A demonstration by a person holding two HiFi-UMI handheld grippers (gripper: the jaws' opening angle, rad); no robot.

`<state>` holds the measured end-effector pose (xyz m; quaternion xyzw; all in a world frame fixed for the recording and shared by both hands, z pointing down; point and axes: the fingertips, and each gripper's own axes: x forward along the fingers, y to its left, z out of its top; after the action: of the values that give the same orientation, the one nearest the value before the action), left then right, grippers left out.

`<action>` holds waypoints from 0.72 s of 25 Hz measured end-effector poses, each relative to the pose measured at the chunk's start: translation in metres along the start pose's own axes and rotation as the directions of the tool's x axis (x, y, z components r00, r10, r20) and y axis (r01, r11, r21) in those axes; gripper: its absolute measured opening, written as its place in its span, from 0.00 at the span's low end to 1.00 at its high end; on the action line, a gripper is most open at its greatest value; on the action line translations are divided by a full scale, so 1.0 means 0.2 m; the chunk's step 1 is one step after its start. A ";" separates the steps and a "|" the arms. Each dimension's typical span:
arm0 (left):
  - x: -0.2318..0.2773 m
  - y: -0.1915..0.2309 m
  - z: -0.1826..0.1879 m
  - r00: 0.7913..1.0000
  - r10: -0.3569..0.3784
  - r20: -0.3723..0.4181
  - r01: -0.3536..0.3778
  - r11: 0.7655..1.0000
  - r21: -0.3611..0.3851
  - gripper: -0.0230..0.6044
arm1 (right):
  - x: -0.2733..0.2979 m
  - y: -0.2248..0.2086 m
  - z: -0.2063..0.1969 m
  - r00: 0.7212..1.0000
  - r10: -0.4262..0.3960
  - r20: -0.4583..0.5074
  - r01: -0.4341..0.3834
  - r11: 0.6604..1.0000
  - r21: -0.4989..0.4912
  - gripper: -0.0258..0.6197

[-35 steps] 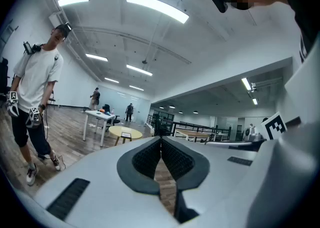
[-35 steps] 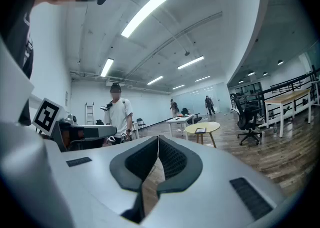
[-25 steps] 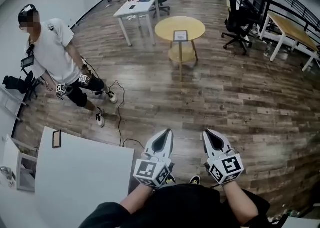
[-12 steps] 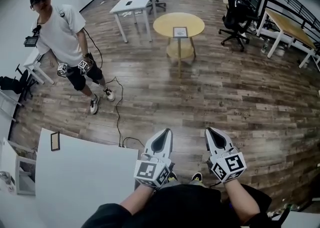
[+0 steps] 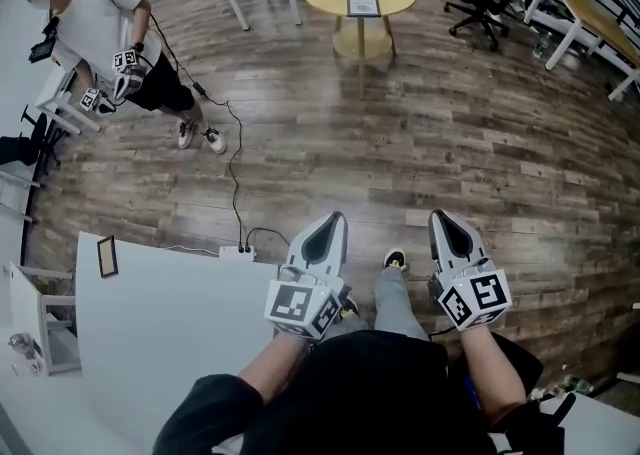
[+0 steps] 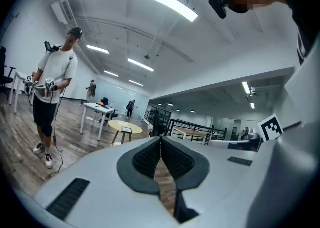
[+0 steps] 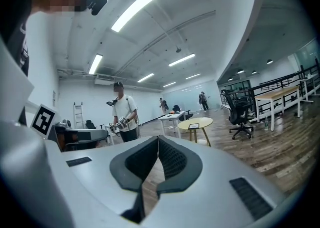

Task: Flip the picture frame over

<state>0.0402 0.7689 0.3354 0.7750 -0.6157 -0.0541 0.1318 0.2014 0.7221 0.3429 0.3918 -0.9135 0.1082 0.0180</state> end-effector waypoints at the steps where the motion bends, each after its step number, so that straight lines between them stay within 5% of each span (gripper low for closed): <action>1: 0.05 0.00 0.00 1.000 0.000 0.000 0.000 1.000 0.002 0.07 | 0.03 -0.04 0.00 1.000 0.001 -0.004 -0.001 1.000 0.001 0.07; 18: 1.13 -0.05 0.16 1.000 0.014 0.010 -0.015 0.997 0.072 0.07 | 0.65 -0.88 0.25 0.998 0.058 0.028 -0.058 0.998 0.010 0.07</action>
<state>0.0957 0.5486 0.3204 0.7745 -0.6235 -0.0347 0.1011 0.2405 0.5006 0.3417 0.3665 -0.9241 0.1080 -0.0001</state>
